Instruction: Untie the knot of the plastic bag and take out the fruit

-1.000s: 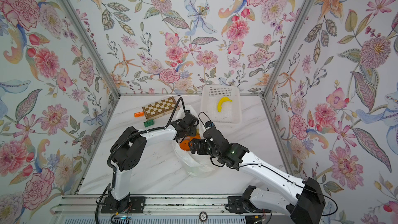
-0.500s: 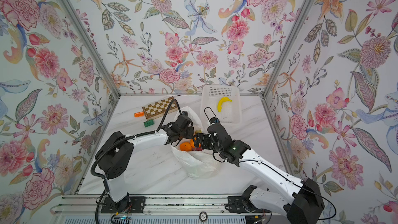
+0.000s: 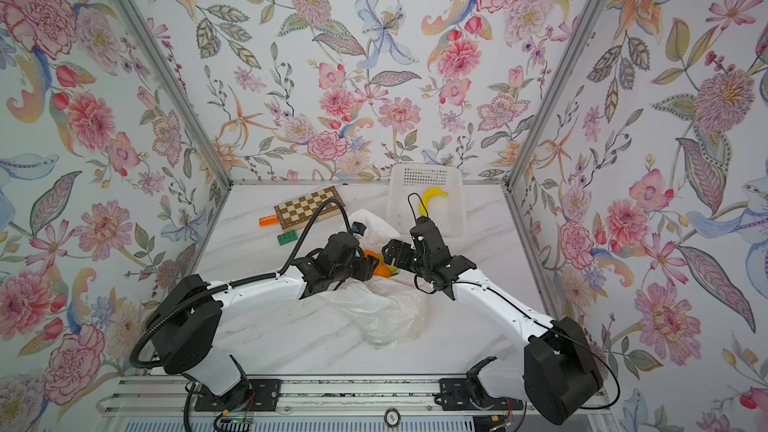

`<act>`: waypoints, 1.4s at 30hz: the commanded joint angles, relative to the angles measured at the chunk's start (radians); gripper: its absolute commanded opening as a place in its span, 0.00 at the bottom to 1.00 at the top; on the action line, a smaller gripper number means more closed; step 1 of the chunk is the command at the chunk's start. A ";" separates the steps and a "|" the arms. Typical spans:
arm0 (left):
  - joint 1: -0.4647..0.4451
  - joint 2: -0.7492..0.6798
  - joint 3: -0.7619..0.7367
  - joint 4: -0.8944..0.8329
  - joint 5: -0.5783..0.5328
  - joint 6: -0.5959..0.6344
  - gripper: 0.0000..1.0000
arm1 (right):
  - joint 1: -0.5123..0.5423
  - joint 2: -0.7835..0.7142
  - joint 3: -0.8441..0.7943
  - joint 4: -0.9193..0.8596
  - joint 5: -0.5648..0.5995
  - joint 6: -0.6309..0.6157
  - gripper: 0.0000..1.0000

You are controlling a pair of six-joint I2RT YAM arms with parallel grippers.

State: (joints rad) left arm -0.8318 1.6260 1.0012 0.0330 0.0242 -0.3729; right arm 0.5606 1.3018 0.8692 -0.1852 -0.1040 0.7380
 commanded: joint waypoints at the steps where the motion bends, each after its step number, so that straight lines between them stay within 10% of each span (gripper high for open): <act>1: -0.006 -0.054 -0.043 0.107 0.043 0.099 0.51 | -0.005 -0.010 0.018 0.040 -0.050 0.000 0.95; 32: -0.006 -0.285 -0.150 0.695 0.422 0.529 0.51 | -0.064 -0.243 0.026 0.231 -0.454 0.132 0.94; 42: -0.006 -0.289 -0.127 0.691 0.426 0.502 0.51 | -0.065 -0.230 0.010 0.302 -0.479 0.167 0.58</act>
State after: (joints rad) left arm -0.8318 1.3609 0.8528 0.6758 0.4179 0.1204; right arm 0.5026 1.0622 0.8894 0.0727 -0.5781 0.8925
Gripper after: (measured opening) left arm 0.600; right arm 0.615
